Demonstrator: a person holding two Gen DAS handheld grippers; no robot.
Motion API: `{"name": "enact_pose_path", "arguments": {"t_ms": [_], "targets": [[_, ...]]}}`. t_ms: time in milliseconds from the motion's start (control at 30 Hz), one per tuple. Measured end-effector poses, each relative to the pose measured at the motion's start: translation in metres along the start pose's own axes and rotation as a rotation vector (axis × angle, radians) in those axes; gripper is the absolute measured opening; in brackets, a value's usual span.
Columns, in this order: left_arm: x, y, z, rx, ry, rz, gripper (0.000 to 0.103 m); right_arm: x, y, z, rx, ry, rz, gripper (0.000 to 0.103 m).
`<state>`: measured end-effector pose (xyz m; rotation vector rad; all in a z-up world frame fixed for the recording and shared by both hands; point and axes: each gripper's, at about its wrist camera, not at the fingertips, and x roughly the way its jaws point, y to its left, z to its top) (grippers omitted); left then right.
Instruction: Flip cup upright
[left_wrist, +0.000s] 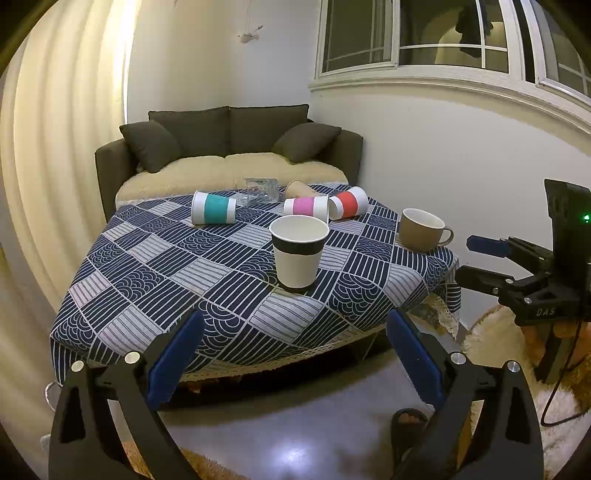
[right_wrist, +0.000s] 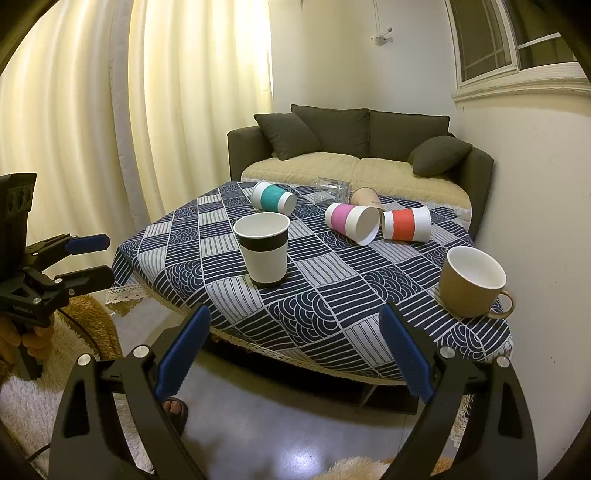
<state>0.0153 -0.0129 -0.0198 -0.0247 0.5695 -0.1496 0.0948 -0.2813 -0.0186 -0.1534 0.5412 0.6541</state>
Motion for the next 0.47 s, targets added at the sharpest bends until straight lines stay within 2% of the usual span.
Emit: {"name": "enact_pose_path", "arguments": {"t_ms": [467], "targets": [[0.0001, 0.0009, -0.0007, 0.002, 0.001, -0.001, 0.096, -0.0019, 0.0003, 0.0007, -0.001, -0.002, 0.002, 0.091]]}}
